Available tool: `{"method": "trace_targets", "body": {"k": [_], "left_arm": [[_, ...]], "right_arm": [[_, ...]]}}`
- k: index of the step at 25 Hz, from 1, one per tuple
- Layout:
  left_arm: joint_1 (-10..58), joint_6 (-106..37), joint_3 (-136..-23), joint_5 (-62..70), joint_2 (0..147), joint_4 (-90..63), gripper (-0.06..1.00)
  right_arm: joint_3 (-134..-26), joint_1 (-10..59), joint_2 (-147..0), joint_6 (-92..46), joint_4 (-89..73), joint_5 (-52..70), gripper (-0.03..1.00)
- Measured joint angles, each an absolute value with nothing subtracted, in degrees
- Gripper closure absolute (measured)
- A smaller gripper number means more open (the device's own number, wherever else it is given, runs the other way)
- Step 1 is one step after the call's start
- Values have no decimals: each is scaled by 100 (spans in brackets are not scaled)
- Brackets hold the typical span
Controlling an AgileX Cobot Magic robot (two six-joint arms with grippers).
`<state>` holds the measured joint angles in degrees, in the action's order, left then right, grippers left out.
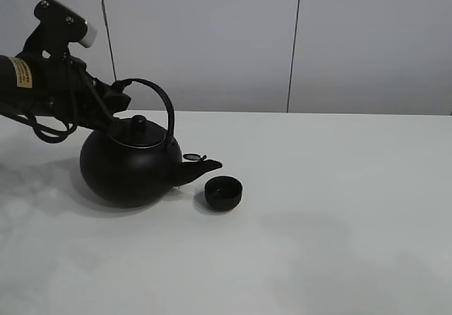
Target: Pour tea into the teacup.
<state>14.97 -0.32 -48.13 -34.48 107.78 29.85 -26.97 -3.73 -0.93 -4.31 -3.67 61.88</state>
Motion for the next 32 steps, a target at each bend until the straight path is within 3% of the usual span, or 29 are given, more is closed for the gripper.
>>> {"method": "trace_targets", "body": {"k": [32], "left_arm": [[1795,-127,-5211,-2811,10778,3138,83]], "right_arm": [[-2697,-373,-93,-431,-367,6193,45]]}}
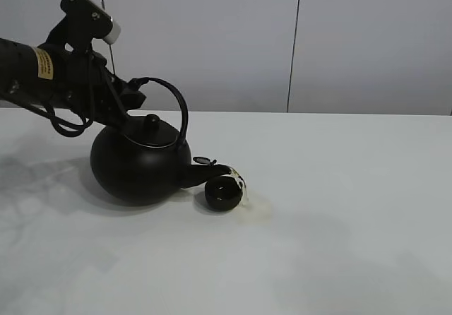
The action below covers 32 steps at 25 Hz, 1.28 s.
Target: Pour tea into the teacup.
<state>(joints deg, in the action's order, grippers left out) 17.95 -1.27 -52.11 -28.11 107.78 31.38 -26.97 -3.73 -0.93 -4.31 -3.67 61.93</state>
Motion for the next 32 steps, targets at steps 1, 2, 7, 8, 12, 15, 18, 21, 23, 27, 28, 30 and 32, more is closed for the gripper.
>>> {"method": "trace_targets", "body": {"k": [1,2,7,8,12,15,18,21,23,27,28,30,32], "left_arm": [[1795,-122,-5211,-2804,10778,3117,83],[1789,-122,-5211,-2802,10778,3061,83],[1434,432,-5024,-3263,10785,2958,83],[1313,572,-4959,-3480,10785,2970,83],[962,942,-4636,-4267,10785,3097,83],[781,1272,-4366,-4777,10785,3163,83],[653,1396,-4094,-5312,10785,3192,83],[630,1428,-3856,-5676,10785,3192,83],[624,1438,-3738,-5733,10785,3186,83],[618,1438,-3505,-5722,10785,3186,83],[618,1422,-3457,-5722,10785,3186,83],[618,1347,-3392,-5722,10785,3186,83],[618,1201,-3324,-5722,10785,3098,83]], "right_arm": [[-2697,-373,-93,-431,-367,6193,45],[-2697,-373,-93,-431,-367,6193,45],[-2697,-373,-93,-431,-367,6193,45],[-2697,-373,-93,-431,-367,6193,45],[-2697,-373,-93,-431,-367,6187,45],[-2697,-373,-93,-431,-367,6187,45],[-2697,-373,-93,-431,-367,6187,45],[-2697,-373,-93,-431,-367,6187,45],[-2697,-373,-93,-431,-367,6187,45],[-2697,-373,-93,-431,-367,6187,45],[-2697,-373,-93,-431,-367,6187,45],[-2697,-373,-93,-431,-367,6187,45],[-2697,-373,-93,-431,-367,6187,45]]}}
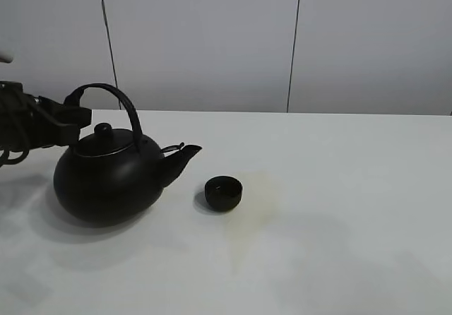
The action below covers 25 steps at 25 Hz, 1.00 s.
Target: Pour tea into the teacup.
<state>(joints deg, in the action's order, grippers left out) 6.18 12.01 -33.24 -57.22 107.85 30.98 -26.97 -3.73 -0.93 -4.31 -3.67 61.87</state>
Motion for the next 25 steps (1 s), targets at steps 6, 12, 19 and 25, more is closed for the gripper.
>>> {"method": "trace_targets", "body": {"k": [6,12,19,25], "left_arm": [[613,858,-3247,-5722,10785,2778,83],[607,757,-3212,-5740,10785,2770,83],[607,547,-3078,-6068,10983,2699,83],[607,558,-3076,-6214,11059,2586,83]], "right_arm": [[-2697,-373,-93,-431,-367,6187,45],[-2697,-373,-93,-431,-367,6196,45],[-2697,-373,-93,-431,-367,6196,45],[-2697,-373,-93,-431,-367,6196,45]]}}
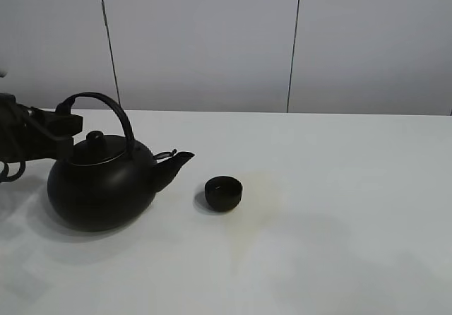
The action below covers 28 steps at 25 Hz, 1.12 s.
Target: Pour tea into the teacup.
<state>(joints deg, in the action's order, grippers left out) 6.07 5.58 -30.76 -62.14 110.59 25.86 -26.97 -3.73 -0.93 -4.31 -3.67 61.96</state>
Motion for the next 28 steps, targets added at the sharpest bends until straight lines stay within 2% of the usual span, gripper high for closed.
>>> {"method": "trace_targets", "body": {"k": [3,5,10,13,21,28], "left_arm": [[607,558,-3076,-6214,11059,2580,83],[607,565,-3076,-6231,11059,2587,79],[612,564,-3071,-6494,11053,2514,49],[612,564,-3071,-6505,11053,2514,41],[607,432,-2412,-6605,10770,2451,38],[607,324,-2021,-6552,9761,2469,36]], "right_arm": [[-2697,-373,-93,-431,-367,6196,45],[-2697,-373,-93,-431,-367,6196,45],[-2697,-373,-93,-431,-367,6189,45],[-2697,-373,-93,-431,-367,6189,45],[-2697,-373,-93,-431,-367,6189,45],[-2697,-373,-93,-431,-367,6189,45]]}}
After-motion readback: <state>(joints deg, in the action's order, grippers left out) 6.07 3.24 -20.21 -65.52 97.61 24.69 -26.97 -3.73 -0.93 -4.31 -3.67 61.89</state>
